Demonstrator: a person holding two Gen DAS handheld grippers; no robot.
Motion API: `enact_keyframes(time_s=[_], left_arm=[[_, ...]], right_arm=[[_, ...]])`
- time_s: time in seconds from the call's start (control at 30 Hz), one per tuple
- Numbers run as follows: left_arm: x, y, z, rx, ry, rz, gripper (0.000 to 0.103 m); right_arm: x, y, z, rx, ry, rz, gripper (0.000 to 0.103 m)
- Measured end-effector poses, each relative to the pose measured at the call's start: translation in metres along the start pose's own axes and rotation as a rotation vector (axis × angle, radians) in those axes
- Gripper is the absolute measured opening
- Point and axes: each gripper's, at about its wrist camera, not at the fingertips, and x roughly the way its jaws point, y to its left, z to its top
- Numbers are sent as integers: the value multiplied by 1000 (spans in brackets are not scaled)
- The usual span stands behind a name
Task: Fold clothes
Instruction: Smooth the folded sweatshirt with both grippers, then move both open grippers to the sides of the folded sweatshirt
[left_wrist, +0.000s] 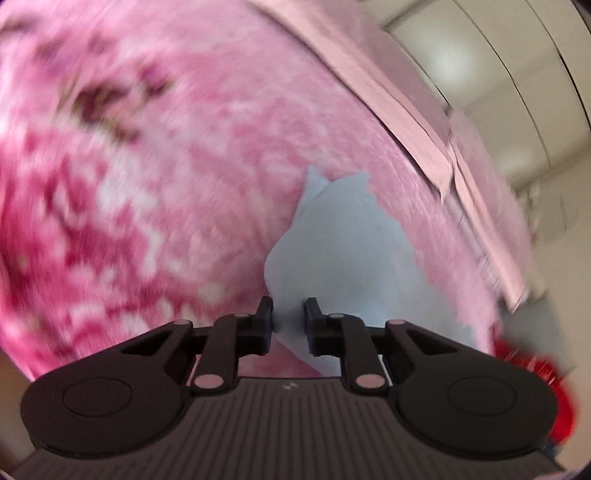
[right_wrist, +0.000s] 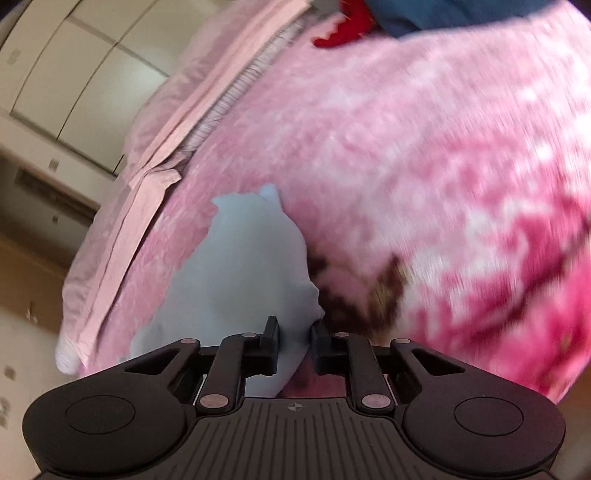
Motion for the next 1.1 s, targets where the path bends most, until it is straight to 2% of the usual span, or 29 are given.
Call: enact_keyframes(time_s=[0.07,0.13,0.17,0.27,0.33,0.43,0.53,0.63,0.93,1.1], left_arm=[[6,-6,-6,78,16,65,21],[3,-13,-12,128,5,107,23],[0,-18,-14,158,-2,132,25],[-12,-40,-21,294,-36,253,28],[-21,-53,-27,377,-57,325,26],[-33,-67,-37,468,-79,384,26],[-47,-76,-47,519,-87,389,26],[-64,-86,-59,557,-100,376,26],[-118,-95,-94,622,-146,268,26],[-124,-85,-104,648,-137,216,25]], right_arm=[[8,3,-3,-62,18,-34,15],[10,3,-7,-107,26,-48,18],[7,4,-9,-120,24,-49,22],[-9,8,-17,-158,27,-76,45],[-23,11,-27,-194,5,-122,64],[-37,16,-39,-271,-9,-191,66],[-42,19,-49,-303,23,-199,66],[-54,23,-58,-322,33,-172,66],[-99,45,-83,-463,-15,-141,66],[-99,50,-95,-545,-22,-156,66]])
